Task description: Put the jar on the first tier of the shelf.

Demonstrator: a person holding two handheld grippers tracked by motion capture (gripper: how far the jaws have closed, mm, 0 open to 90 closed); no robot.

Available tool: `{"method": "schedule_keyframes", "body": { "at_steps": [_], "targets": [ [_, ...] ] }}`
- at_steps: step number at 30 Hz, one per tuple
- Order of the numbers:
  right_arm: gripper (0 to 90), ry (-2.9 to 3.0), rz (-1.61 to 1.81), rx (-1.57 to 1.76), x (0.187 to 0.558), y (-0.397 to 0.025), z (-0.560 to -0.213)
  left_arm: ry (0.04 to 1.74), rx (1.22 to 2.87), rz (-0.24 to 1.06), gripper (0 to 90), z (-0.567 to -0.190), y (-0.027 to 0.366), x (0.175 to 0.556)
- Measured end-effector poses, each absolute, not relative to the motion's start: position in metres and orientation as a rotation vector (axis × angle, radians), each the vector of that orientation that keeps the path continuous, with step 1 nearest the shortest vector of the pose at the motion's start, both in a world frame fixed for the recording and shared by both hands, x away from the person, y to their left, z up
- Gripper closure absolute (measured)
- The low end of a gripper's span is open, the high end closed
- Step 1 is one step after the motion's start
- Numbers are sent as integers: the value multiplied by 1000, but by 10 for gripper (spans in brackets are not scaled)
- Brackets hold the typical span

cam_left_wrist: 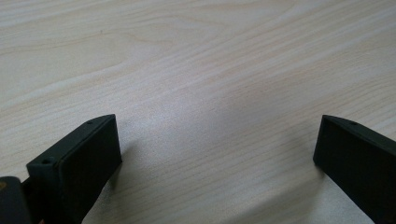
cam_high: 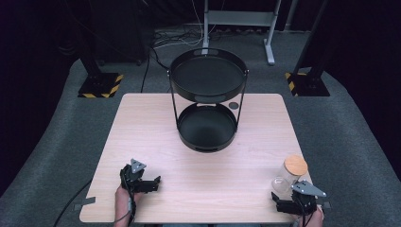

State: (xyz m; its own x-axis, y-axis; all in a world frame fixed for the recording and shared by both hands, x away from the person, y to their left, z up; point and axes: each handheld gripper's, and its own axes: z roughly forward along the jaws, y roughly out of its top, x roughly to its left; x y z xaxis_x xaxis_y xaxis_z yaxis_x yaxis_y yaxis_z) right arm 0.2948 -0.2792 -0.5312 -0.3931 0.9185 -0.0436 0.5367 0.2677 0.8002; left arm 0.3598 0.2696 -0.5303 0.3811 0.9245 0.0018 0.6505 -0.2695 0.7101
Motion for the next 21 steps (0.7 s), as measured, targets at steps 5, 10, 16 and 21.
{"method": "schedule_keyframes", "body": {
  "at_steps": [5,10,16,21],
  "targets": [
    [0,2019,1001,1330,295,-280,-531,1349,2017,564,5,-530,270,360],
    [0,2032,1002,1321,295,-281,-531,1351,2017,568,4,-530,270,360],
    [0,2032,1018,1311,294,-281,-531,1352,2014,566,6,-530,270,360],
    [0,2043,996,1310,294,-280,-530,1352,2014,565,7,-530,270,360]
  ]
}}
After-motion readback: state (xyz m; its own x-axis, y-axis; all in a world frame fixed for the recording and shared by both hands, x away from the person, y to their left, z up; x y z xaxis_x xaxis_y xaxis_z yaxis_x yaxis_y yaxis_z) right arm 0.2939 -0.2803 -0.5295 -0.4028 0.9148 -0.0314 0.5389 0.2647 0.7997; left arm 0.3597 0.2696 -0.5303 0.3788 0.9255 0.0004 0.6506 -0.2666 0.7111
